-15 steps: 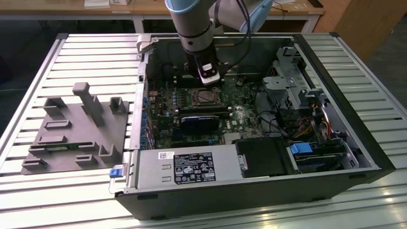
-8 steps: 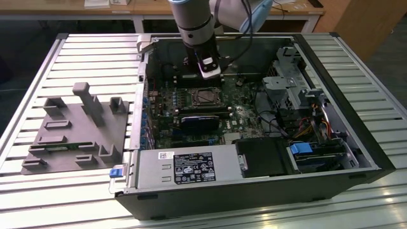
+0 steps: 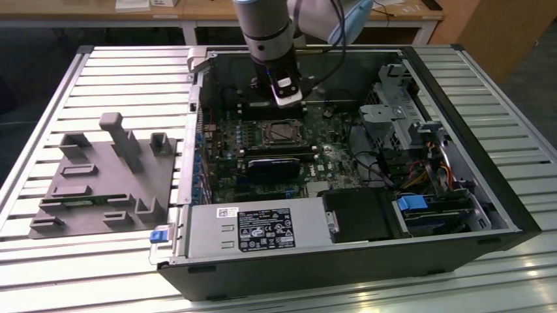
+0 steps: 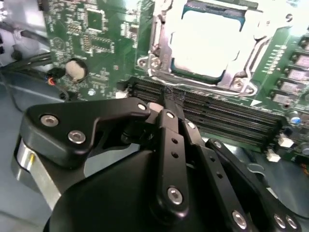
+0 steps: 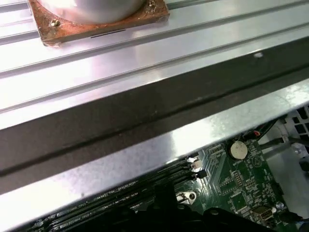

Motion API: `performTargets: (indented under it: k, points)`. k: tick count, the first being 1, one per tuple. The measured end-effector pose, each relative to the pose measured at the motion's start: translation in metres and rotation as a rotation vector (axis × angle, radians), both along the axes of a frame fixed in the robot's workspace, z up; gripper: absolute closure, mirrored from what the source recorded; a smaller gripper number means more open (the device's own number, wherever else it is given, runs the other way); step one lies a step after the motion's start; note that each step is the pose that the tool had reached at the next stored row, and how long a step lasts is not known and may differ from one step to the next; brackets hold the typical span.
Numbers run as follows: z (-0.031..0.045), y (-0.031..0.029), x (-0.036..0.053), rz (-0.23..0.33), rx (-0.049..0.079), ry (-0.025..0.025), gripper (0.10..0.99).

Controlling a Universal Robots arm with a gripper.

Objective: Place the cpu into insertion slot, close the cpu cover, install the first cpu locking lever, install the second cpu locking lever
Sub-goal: 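Install the first cpu locking lever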

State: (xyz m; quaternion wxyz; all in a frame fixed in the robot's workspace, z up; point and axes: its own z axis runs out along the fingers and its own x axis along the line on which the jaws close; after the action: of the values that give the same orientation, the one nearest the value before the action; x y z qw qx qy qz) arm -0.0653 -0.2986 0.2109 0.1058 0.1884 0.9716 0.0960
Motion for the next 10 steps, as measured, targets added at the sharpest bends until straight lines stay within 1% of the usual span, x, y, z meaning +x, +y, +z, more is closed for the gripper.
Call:
performTargets:
  k: [1,3,4,5,7,8,9,10]
  points:
    - [-0.0001,0.0000,0.0004,0.000,-0.004,0.0138,0.980]
    - [-0.0004,0.0000,0.0012,0.000,-0.014,0.0360,0.980]
    - [-0.0004,0.0000,0.0016,0.000,-0.020,0.0452,0.980]
    - [-0.0005,0.0000,0.0020,0.000,-0.027,0.0525,0.980]
    - [-0.0006,-0.0004,0.0026,0.000,-0.040,0.0646,0.980]
    - [-0.0006,-0.0012,0.0027,-0.001,-0.045,0.0682,0.980]
    - [-0.0004,-0.0023,0.0027,-0.001,-0.048,0.0705,0.980]
    - [-0.0005,-0.0038,0.0028,-0.001,-0.050,0.0717,0.980]
